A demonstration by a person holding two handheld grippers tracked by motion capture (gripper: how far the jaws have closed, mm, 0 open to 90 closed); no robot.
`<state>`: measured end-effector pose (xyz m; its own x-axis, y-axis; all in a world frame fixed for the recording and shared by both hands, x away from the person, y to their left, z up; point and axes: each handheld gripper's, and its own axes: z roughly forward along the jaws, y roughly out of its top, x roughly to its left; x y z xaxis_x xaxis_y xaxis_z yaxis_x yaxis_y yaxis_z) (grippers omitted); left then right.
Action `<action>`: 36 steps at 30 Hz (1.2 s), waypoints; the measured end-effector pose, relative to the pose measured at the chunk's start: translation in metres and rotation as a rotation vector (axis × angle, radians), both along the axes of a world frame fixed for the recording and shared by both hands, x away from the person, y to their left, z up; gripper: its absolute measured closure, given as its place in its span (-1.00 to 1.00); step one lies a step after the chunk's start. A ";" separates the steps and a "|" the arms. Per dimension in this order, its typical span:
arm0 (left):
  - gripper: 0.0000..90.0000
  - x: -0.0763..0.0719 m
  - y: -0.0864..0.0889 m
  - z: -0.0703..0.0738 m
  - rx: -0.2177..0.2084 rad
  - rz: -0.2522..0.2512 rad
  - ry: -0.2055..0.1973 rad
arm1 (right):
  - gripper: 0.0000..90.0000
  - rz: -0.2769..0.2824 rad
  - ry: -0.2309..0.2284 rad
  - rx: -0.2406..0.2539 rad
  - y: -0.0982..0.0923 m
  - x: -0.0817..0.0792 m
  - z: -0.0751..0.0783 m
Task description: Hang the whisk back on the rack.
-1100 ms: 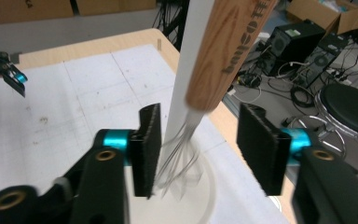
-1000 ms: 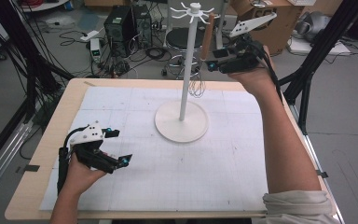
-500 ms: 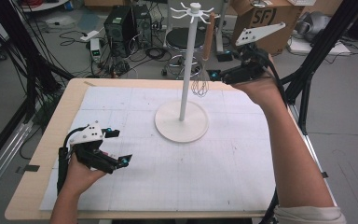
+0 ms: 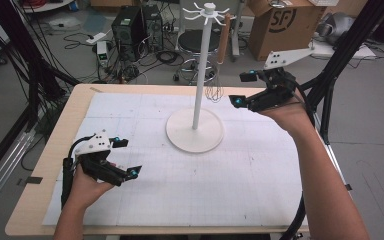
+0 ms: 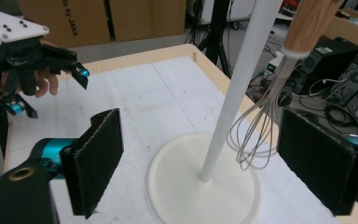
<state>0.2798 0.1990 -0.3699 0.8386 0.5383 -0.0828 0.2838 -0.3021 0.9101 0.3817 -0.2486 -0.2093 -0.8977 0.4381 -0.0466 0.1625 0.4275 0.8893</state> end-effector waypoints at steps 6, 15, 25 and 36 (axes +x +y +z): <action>-0.96 0.000 0.000 -0.001 -0.002 0.000 0.001 | -0.80 0.005 0.032 0.053 -0.014 -0.007 -0.021; -0.96 0.001 0.000 -0.002 0.003 -0.002 0.005 | -0.98 0.026 0.064 0.077 -0.026 -0.021 -0.051; -0.96 0.001 -0.001 -0.003 0.004 -0.004 0.006 | -0.98 -0.002 0.084 0.106 -0.039 -0.037 -0.086; -0.96 0.003 -0.002 -0.008 0.005 -0.010 0.018 | -0.98 -0.082 0.118 0.107 -0.056 -0.049 -0.134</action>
<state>0.2824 0.1975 -0.3778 0.8422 0.5308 -0.0952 0.2971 -0.3094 0.9033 0.3328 -0.3050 -0.3432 -0.8555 0.5066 0.1072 0.2983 0.3129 0.9017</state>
